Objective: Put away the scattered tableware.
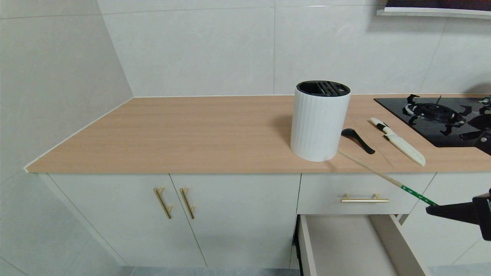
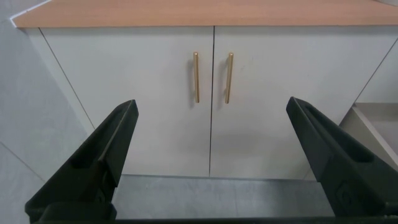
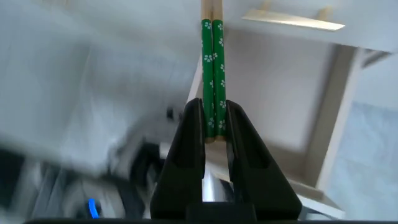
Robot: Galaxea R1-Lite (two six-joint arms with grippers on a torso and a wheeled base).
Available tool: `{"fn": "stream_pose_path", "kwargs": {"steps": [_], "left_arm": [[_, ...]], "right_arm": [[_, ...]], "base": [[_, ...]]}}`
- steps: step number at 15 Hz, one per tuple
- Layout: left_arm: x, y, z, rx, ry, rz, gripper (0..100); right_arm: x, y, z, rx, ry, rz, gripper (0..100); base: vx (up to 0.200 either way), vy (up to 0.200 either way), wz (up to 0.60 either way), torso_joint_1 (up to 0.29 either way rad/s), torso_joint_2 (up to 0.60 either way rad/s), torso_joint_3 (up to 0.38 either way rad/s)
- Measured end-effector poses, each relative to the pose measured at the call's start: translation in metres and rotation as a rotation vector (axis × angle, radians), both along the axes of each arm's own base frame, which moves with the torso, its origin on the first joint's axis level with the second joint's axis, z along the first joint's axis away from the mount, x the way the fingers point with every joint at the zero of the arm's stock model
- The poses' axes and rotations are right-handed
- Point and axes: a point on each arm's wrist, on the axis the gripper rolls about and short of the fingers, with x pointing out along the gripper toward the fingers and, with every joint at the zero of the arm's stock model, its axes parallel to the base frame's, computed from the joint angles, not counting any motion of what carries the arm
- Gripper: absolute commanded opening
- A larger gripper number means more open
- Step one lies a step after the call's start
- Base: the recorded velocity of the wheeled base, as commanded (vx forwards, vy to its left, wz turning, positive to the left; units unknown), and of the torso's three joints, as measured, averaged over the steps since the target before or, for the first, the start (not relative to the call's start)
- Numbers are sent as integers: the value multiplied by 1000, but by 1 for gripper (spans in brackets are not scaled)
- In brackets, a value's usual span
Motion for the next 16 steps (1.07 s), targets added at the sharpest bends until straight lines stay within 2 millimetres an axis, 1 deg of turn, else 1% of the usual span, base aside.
{"fn": "stream_pose_path", "kwargs": {"steps": [2, 3, 4, 6, 8, 11, 13, 14, 16], "left_arm": [[0, 0, 0, 0, 0, 0, 100], [0, 0, 0, 0, 0, 0, 100], [0, 0, 0, 0, 0, 0, 100], [0, 0, 0, 0, 0, 0, 100], [0, 0, 0, 0, 0, 0, 100], [0, 0, 0, 0, 0, 0, 100], [0, 0, 0, 0, 0, 0, 100], [0, 0, 0, 0, 1, 0, 100], [0, 0, 0, 0, 0, 0, 100]], "right_arm": [[-10, -1, -5, -27, 13, 52, 0], [-13, 0, -11, -42, 55, 75, 0], [-15, 2, -16, -54, 98, 93, 0], [-12, 8, -26, -88, 191, 133, 0], [0, 16, -42, -167, 292, 135, 0], [24, 27, -71, -280, 443, 97, 0], [42, 34, -90, -291, 523, 41, 0], [55, 38, -99, -267, 528, -14, 0], [73, 45, -115, -239, 536, -74, 0]], "base": [[0, 0, 0, 0, 0, 0], [0, 0, 0, 0, 0, 0], [0, 0, 0, 0, 0, 0], [0, 0, 0, 0, 0, 0], [0, 0, 0, 0, 0, 0], [0, 0, 0, 0, 0, 0], [0, 0, 0, 0, 0, 0], [0, 0, 0, 0, 0, 0], [0, 0, 0, 0, 0, 0]]}}
